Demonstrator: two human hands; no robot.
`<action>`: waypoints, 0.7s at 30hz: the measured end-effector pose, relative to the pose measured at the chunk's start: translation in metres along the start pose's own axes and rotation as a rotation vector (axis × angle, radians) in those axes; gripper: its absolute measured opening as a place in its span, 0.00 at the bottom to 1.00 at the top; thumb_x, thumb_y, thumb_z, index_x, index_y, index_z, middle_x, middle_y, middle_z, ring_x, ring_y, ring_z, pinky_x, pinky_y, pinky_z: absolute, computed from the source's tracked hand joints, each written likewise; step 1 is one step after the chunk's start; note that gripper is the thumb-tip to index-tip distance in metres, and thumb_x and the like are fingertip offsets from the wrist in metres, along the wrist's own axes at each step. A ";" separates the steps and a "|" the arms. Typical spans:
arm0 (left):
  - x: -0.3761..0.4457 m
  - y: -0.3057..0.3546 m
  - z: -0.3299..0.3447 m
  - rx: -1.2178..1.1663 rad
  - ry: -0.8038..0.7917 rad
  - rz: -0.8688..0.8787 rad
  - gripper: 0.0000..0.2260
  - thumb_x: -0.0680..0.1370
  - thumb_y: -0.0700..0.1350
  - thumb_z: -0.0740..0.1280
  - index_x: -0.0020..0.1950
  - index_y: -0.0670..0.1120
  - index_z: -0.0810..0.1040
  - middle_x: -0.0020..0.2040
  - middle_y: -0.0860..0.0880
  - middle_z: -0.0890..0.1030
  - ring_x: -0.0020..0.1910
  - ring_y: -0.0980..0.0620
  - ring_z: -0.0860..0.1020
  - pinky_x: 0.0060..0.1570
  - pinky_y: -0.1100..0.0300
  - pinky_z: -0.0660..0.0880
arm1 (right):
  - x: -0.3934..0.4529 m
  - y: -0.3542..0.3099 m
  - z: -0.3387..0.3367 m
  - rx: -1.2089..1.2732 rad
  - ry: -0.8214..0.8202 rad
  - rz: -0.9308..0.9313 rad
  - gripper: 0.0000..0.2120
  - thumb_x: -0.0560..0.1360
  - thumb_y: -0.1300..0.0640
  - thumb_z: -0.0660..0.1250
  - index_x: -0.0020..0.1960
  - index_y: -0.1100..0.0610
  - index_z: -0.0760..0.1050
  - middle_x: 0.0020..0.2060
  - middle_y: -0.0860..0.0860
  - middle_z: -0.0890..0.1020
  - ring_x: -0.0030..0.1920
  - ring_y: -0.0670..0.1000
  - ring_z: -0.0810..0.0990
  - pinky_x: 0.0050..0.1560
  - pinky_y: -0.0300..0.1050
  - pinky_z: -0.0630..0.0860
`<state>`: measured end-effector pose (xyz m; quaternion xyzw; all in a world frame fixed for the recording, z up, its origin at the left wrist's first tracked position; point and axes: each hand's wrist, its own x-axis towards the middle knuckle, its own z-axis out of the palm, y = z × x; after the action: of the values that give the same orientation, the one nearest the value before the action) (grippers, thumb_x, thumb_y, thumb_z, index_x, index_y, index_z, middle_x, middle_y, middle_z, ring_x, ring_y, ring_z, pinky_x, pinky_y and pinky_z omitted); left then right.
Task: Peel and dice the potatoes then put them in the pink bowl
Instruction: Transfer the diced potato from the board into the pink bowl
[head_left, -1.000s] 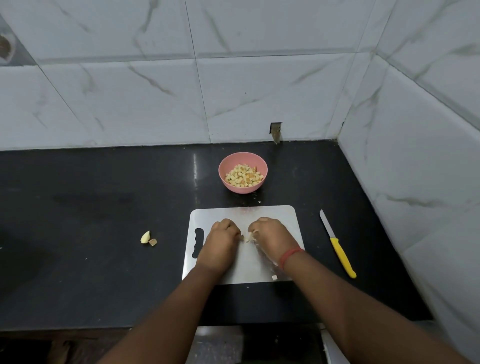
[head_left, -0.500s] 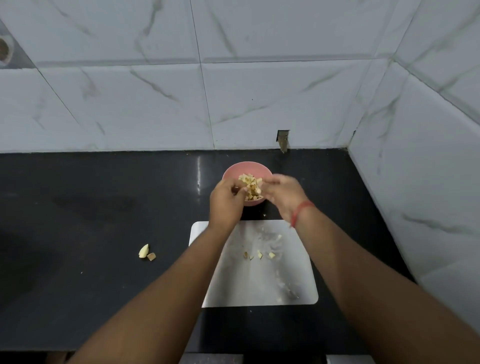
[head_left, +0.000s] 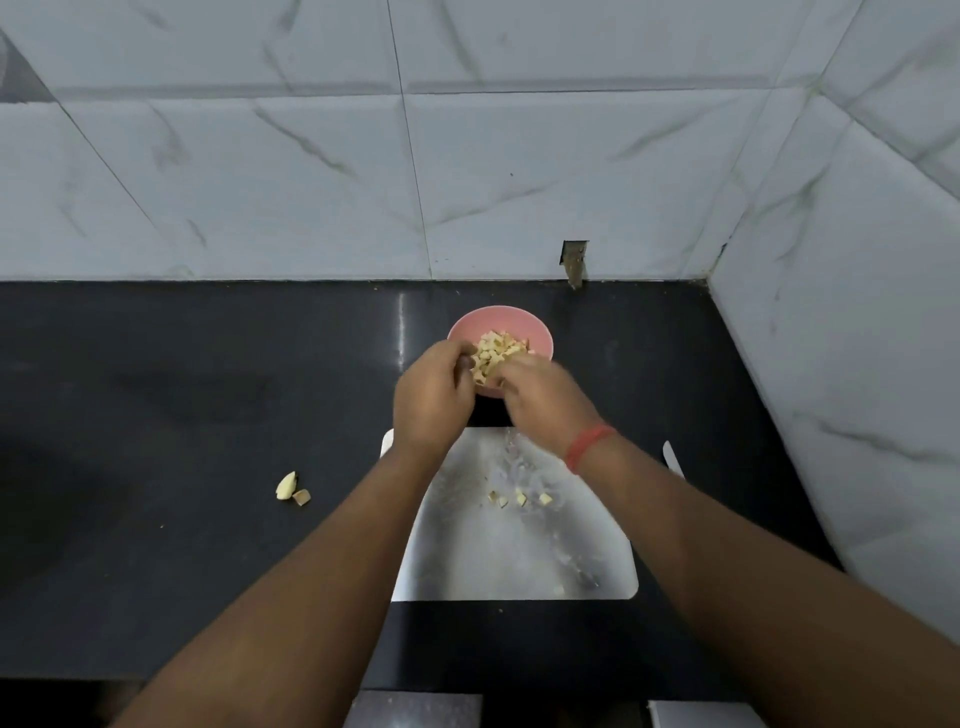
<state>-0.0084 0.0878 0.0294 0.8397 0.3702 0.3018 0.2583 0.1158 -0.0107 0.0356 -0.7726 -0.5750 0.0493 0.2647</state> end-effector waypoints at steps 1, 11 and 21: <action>-0.010 -0.005 -0.002 -0.049 0.038 -0.059 0.09 0.80 0.42 0.62 0.55 0.49 0.80 0.49 0.54 0.83 0.46 0.54 0.79 0.43 0.58 0.72 | -0.011 -0.003 0.011 -0.006 -0.087 -0.084 0.13 0.72 0.65 0.61 0.51 0.56 0.81 0.49 0.51 0.80 0.50 0.53 0.78 0.51 0.47 0.75; -0.083 -0.049 -0.005 0.088 -0.133 -0.072 0.08 0.83 0.44 0.60 0.57 0.50 0.78 0.51 0.55 0.81 0.49 0.53 0.77 0.44 0.57 0.72 | -0.076 -0.002 0.061 -0.180 -0.427 -0.431 0.14 0.79 0.55 0.61 0.63 0.54 0.75 0.60 0.48 0.76 0.61 0.49 0.72 0.59 0.45 0.74; -0.117 -0.047 0.020 0.286 -0.458 0.375 0.18 0.80 0.49 0.60 0.68 0.48 0.75 0.62 0.49 0.78 0.58 0.46 0.75 0.60 0.49 0.72 | -0.107 0.037 0.024 -0.252 -0.278 0.088 0.28 0.75 0.67 0.57 0.74 0.59 0.64 0.72 0.53 0.65 0.73 0.53 0.61 0.73 0.43 0.61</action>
<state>-0.0804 0.0209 -0.0519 0.9671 0.1802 0.0925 0.1542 0.1026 -0.1075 -0.0262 -0.8099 -0.5731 0.0947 0.0816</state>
